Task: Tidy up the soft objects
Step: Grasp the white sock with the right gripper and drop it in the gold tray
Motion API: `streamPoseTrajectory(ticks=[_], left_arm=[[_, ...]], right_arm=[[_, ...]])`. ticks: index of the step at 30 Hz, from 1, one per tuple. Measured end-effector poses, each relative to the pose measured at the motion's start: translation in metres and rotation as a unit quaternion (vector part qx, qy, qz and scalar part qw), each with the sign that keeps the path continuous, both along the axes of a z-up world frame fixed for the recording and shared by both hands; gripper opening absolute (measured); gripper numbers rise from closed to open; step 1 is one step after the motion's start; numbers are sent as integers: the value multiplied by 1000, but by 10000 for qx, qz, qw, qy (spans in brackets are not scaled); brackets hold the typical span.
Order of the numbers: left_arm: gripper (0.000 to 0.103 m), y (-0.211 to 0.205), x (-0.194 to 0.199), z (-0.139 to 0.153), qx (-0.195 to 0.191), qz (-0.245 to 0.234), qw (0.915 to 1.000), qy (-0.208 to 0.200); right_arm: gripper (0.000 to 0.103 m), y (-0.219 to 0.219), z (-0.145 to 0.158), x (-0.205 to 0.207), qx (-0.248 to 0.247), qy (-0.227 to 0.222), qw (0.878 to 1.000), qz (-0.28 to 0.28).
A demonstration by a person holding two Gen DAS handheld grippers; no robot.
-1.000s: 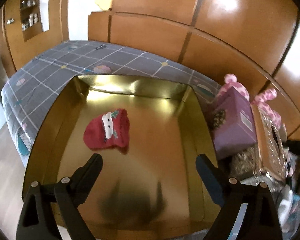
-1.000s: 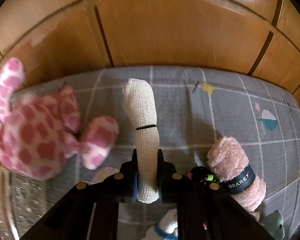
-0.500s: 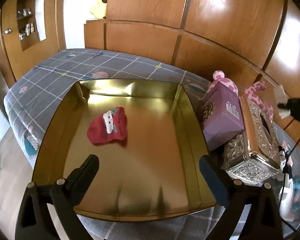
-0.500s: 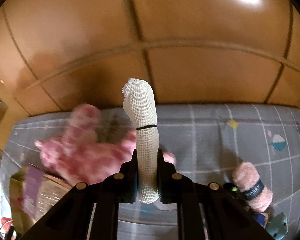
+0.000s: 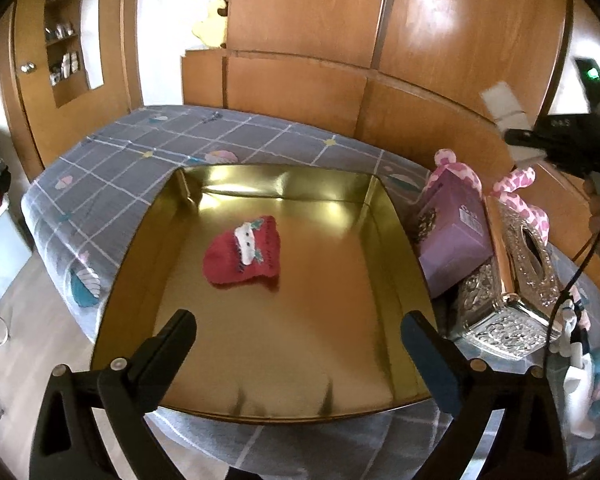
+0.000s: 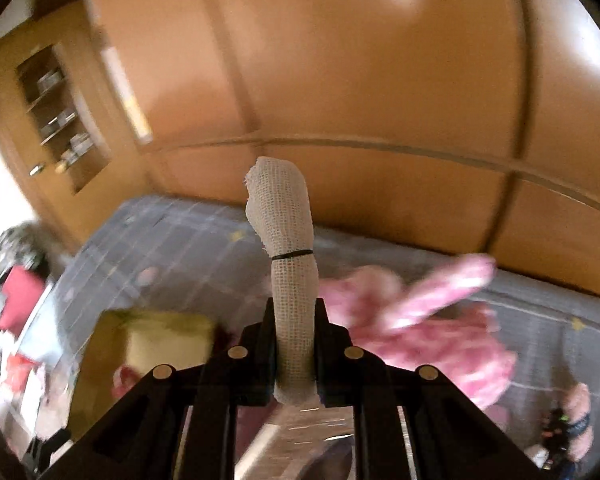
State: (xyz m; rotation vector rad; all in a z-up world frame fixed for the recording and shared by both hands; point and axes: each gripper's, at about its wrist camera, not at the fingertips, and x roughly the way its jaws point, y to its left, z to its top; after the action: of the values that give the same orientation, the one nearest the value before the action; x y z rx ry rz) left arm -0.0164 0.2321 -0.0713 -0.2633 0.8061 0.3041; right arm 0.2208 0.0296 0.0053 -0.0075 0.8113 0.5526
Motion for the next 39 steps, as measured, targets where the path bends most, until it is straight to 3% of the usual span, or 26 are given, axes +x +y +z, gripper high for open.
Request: streamPoseTrajectory(ticks=[7, 15, 20, 21, 25, 32, 39], left_arm=[[103, 7, -13, 7, 205, 205, 9995, -159], [103, 17, -24, 5, 390, 581, 9974, -157], [103, 28, -27, 3, 236, 707, 9970, -192], [103, 30, -28, 3, 236, 760, 9966, -198], [103, 37, -33, 3, 111, 864, 9957, -329], [103, 39, -33, 4, 24, 771, 9961, -437], [103, 29, -30, 4, 105, 660, 9971, -353]], right_arm=[[13, 71, -29, -47, -141, 235, 9957, 882], [14, 103, -73, -69, -459, 663, 9905, 1111], [25, 125, -87, -66, -556, 735, 9912, 950], [31, 127, -88, -64, -560, 725, 9918, 890], [40, 127, -87, -63, -517, 682, 9929, 823], [42, 105, -78, -82, -471, 412, 9946, 832], [49, 85, -63, -112, -616, -77, 9950, 783]])
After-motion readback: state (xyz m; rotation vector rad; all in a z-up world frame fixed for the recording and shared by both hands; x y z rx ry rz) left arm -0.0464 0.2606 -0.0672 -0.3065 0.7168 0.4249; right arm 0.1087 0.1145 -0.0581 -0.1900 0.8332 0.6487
